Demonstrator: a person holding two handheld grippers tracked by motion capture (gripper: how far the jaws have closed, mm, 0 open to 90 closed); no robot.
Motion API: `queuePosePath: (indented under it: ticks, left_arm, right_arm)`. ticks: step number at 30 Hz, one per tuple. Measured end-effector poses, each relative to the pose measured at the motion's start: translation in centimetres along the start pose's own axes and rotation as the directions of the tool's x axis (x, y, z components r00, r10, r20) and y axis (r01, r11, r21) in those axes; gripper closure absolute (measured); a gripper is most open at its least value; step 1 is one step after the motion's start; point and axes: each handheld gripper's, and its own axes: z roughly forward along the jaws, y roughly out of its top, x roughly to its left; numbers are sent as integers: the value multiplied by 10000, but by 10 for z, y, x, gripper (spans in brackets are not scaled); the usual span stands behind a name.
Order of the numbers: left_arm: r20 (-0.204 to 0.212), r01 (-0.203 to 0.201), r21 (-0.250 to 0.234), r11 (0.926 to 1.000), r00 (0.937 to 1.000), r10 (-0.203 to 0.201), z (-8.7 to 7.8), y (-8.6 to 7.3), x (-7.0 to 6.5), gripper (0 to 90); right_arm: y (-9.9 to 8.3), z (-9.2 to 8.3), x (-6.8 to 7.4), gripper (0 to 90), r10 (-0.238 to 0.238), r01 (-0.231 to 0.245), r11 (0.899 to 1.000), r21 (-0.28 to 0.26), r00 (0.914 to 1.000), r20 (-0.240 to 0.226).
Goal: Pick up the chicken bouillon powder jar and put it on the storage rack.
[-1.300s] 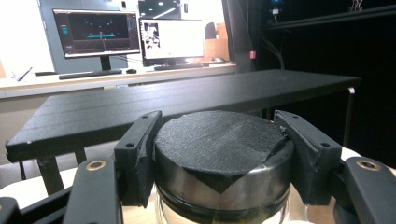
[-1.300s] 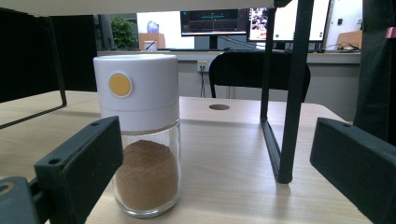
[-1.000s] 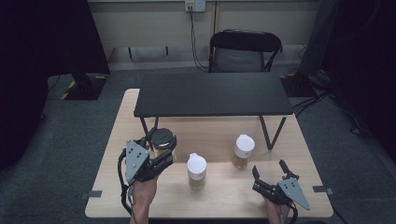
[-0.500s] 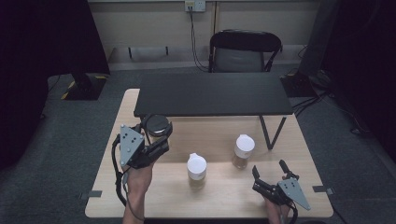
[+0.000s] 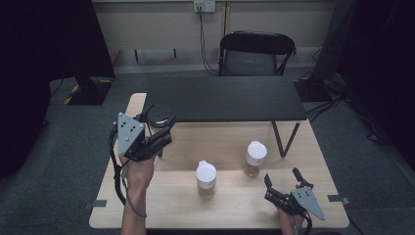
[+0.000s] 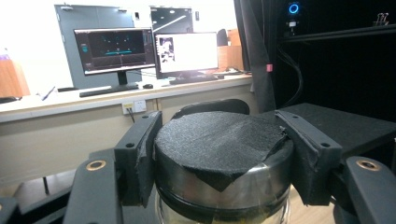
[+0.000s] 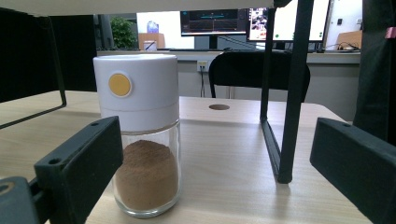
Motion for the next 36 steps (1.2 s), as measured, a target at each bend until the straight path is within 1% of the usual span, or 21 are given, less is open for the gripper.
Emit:
queuePosePath:
  ticks: [2, 5, 7, 13, 17, 21, 24, 25, 29, 30, 36]
  left_arm:
    - [38, -30, 5, 10000, 10000, 30, 2, 4, 1, 349]
    - [10, -44, -53, 10000, 10000, 45, 6, 9, 5, 349]
    - [-31, -10, 0, 10000, 10000, 10, 9, 11, 8, 349]
    - [-7, 232, -35, 9997, 9997, -232, 18, 19, 15, 349]
    - [-33, 46, -4, 10000, 10000, -46, 25, 27, 16, 349]
    - [-68, 1, 12, 10000, 10000, -1, 32, 33, 17, 349]
    - [-28, 104, 71, 9999, 9999, -104, 37, 33, 19, 349]
    - [20, 200, 123, 9997, 9998, -201, 41, 32, 20, 349]
    - [-238, 151, 328, 9993, 9996, -143, 52, 28, 22, 349]
    - [-244, 200, 377, 9991, 9995, -191, 55, 27, 23, 349]
    - [-400, 176, 616, 9979, 9991, -151, 69, 19, 24, 349]
  right_arm:
    - [0, 0, 0, 16, -5, 5, 10000, -1, 10000, 0]
    - [0, 0, 0, 15, -3, 3, 10000, -1, 10000, -2]
    - [0, 0, 0, 15, 4, -4, 10000, 1, 10000, -2]
    - [0, 0, 0, 15, 1, -1, 10000, -2, 10000, -60]
    - [0, 0, 0, 15, 0, 0, 10000, -4, 10000, -66]
    - [0, 0, 0, 15, 2, -2, 10000, -4, 10000, -70]
    - [0, 0, 0, 15, 1, -1, 10000, -5, 10000, -80]
    - [0, 0, 0, 16, 0, 0, 10000, -3, 10000, -83]
    - [0, 0, 0, 16, 2, -2, 10000, -4, 10000, -88]
    - [0, 0, 0, 16, -1, 1, 10000, -5, 10000, -88]
    - [0, 0, 0, 16, 0, 0, 10000, -4, 10000, -98]
